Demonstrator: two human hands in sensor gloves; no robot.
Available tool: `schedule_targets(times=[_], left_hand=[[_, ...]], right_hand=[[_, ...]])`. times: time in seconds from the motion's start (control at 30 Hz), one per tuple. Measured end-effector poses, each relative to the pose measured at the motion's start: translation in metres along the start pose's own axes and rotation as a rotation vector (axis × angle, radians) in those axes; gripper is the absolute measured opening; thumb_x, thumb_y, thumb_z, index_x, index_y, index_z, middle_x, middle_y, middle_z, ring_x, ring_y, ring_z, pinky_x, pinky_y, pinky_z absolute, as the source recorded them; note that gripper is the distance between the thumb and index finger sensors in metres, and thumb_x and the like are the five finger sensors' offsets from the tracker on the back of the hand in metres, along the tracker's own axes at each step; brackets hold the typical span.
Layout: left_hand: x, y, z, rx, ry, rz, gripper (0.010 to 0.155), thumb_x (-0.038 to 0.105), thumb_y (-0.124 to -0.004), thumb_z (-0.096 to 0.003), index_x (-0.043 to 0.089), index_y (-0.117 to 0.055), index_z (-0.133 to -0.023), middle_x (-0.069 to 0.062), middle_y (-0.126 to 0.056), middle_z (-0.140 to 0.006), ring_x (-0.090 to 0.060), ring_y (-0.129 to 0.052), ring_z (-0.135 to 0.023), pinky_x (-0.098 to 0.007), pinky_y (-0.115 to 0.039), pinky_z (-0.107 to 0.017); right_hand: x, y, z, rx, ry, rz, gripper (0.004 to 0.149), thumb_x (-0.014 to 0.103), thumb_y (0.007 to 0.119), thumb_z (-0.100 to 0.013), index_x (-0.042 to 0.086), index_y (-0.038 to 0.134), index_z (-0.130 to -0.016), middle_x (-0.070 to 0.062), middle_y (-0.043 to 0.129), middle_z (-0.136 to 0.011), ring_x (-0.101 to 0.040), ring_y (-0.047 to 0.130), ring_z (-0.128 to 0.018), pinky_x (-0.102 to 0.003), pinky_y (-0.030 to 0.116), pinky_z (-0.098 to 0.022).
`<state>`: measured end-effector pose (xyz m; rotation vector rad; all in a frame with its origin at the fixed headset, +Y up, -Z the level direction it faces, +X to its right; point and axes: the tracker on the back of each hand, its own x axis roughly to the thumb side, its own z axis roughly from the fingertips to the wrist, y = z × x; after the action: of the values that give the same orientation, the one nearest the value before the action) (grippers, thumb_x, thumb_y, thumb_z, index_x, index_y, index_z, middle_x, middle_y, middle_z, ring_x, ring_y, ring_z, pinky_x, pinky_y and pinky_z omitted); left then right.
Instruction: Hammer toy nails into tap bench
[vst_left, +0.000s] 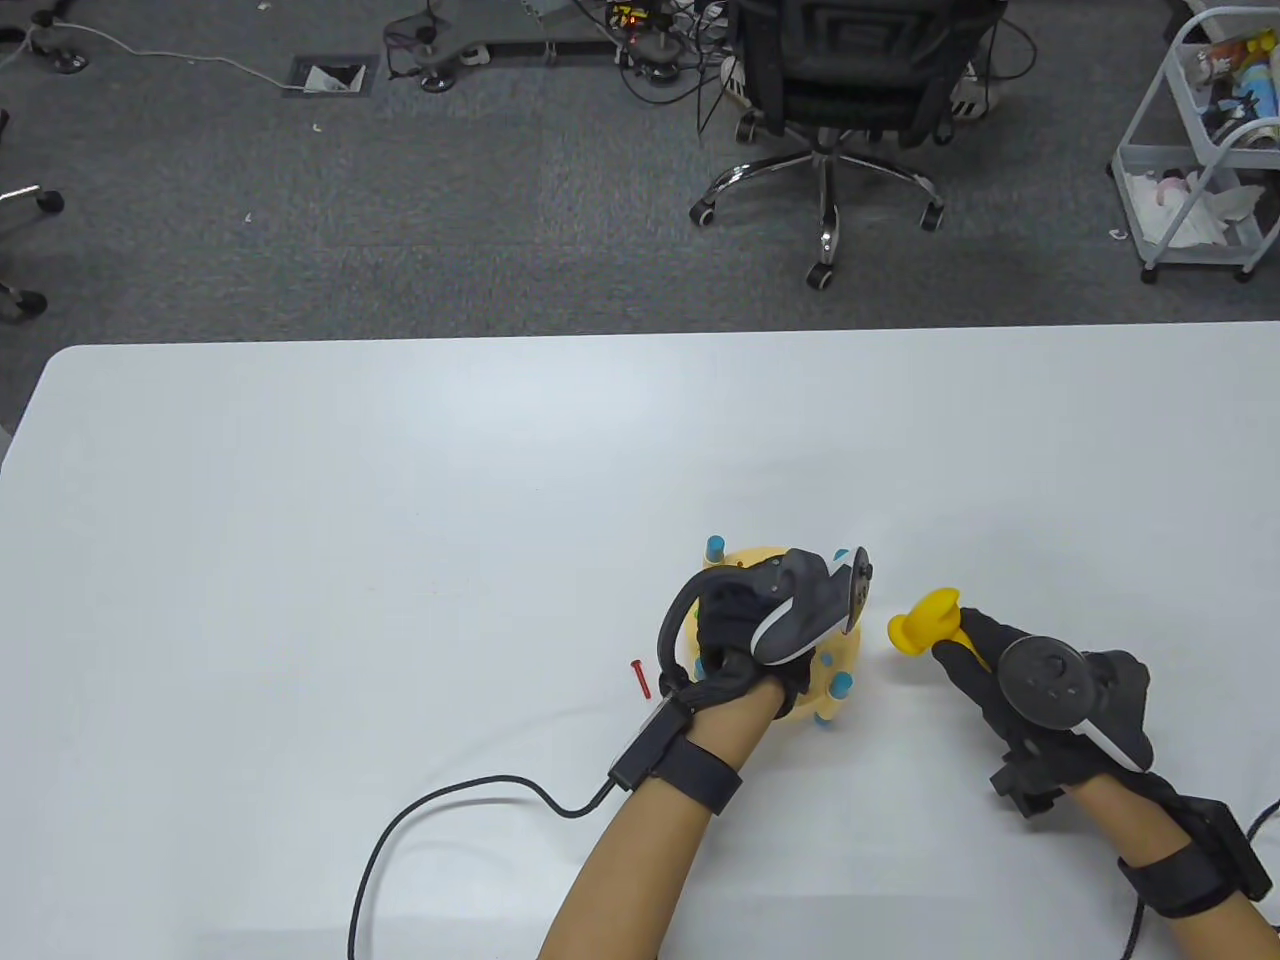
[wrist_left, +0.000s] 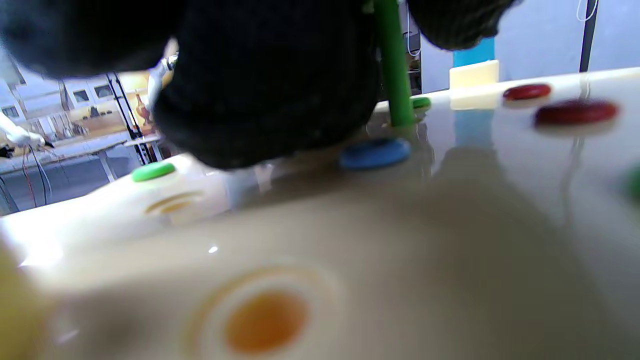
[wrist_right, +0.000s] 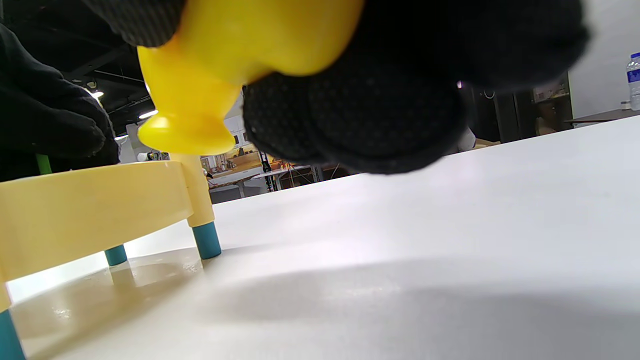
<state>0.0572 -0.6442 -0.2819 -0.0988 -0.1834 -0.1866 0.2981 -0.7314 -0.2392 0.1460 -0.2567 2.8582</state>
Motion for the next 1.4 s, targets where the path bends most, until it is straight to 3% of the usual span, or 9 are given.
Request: schedule_targets(times=[0.3,0.4,0.57,0.7,0.83,0.97,1.13,1.3,1.4], left_hand=[[-0.002,0.008,0.003,0.024,-0.011,0.025,0.058,0.048,-0.065,-0.0404,0.014,-0.075,-0.087,-0.013,-0.100,-0.056,-0.018,-0.102,-0.025,-0.042,-0.085,-0.025],[-0.006,0.019,0.011,0.090,-0.018,0.031,0.059,0.048,-0.065,-0.0402,0.014,-0.074,-0.088,-0.014,-0.099,-0.058,-0.020,-0.102,-0.026,-0.043,-0.084,-0.025],[-0.031,0.035,0.043,0.228,-0.087,0.060,0.056,0.049,-0.066,-0.0404,0.018,-0.078,-0.086,-0.014,-0.099,-0.061,-0.019,-0.102,-0.030,-0.042,-0.084,-0.028],[-0.055,0.013,0.060,0.247,-0.129,0.082,0.057,0.052,-0.067,-0.0392,0.020,-0.078,-0.085,-0.014,-0.097,-0.065,-0.019,-0.101,-0.034,-0.041,-0.084,-0.030],[-0.072,-0.028,0.062,0.260,-0.172,0.140,0.064,0.057,-0.067,-0.0367,0.020,-0.074,-0.088,-0.013,-0.093,-0.073,-0.018,-0.099,-0.040,-0.041,-0.083,-0.033],[-0.079,-0.061,0.056,0.264,-0.205,0.282,0.066,0.059,-0.072,-0.0349,0.021,-0.071,-0.089,-0.012,-0.092,-0.075,-0.017,-0.099,-0.042,-0.041,-0.083,-0.034],[-0.080,-0.087,0.047,0.236,-0.223,0.349,0.057,0.051,-0.077,-0.0366,0.023,-0.074,-0.086,-0.010,-0.093,-0.070,-0.016,-0.099,-0.041,-0.041,-0.083,-0.035],[-0.083,-0.101,0.041,0.227,-0.237,0.460,0.056,0.049,-0.079,-0.0363,0.023,-0.073,-0.085,-0.010,-0.092,-0.071,-0.016,-0.098,-0.043,-0.042,-0.082,-0.036],[-0.083,-0.107,0.041,0.250,-0.237,0.465,0.055,0.048,-0.079,-0.0362,0.023,-0.073,-0.085,-0.011,-0.092,-0.070,-0.016,-0.099,-0.040,-0.041,-0.082,-0.035]], right_hand=[[0.000,0.000,0.000,0.000,0.000,0.000,0.069,0.058,0.056,-0.042,0.014,0.080,-0.089,-0.003,0.100,-0.051,-0.021,0.101,-0.029,-0.032,0.086,-0.026],[0.000,0.000,0.000,0.004,0.003,0.002,0.069,0.058,0.056,-0.042,0.014,0.080,-0.089,-0.003,0.100,-0.051,-0.021,0.101,-0.029,-0.032,0.086,-0.026],[0.000,-0.001,0.000,-0.010,0.012,-0.011,0.069,0.057,0.056,-0.042,0.014,0.080,-0.089,-0.003,0.100,-0.052,-0.021,0.101,-0.030,-0.033,0.086,-0.026],[0.000,-0.001,0.000,-0.020,0.014,-0.017,0.069,0.057,0.056,-0.042,0.014,0.080,-0.089,-0.003,0.100,-0.052,-0.021,0.101,-0.030,-0.033,0.086,-0.026],[0.001,0.000,0.000,-0.027,0.009,-0.014,0.069,0.058,0.056,-0.042,0.014,0.080,-0.089,-0.003,0.100,-0.052,-0.021,0.101,-0.030,-0.032,0.086,-0.026],[0.003,-0.001,0.001,-0.052,0.003,-0.028,0.069,0.058,0.056,-0.042,0.014,0.080,-0.089,-0.003,0.100,-0.052,-0.021,0.101,-0.030,-0.033,0.086,-0.026],[0.009,-0.007,0.002,-0.083,-0.023,-0.075,0.068,0.057,0.056,-0.042,0.014,0.079,-0.090,-0.003,0.100,-0.053,-0.021,0.101,-0.030,-0.033,0.086,-0.027],[0.047,-0.024,-0.011,-0.036,-0.160,-0.136,0.068,0.055,0.057,-0.043,0.013,0.076,-0.093,-0.004,0.098,-0.057,-0.023,0.100,-0.035,-0.034,0.085,-0.030],[0.087,-0.030,-0.023,-0.065,-0.259,-0.030,0.068,0.055,0.058,-0.043,0.013,0.077,-0.093,-0.004,0.098,-0.057,-0.023,0.100,-0.035,-0.034,0.085,-0.030]])
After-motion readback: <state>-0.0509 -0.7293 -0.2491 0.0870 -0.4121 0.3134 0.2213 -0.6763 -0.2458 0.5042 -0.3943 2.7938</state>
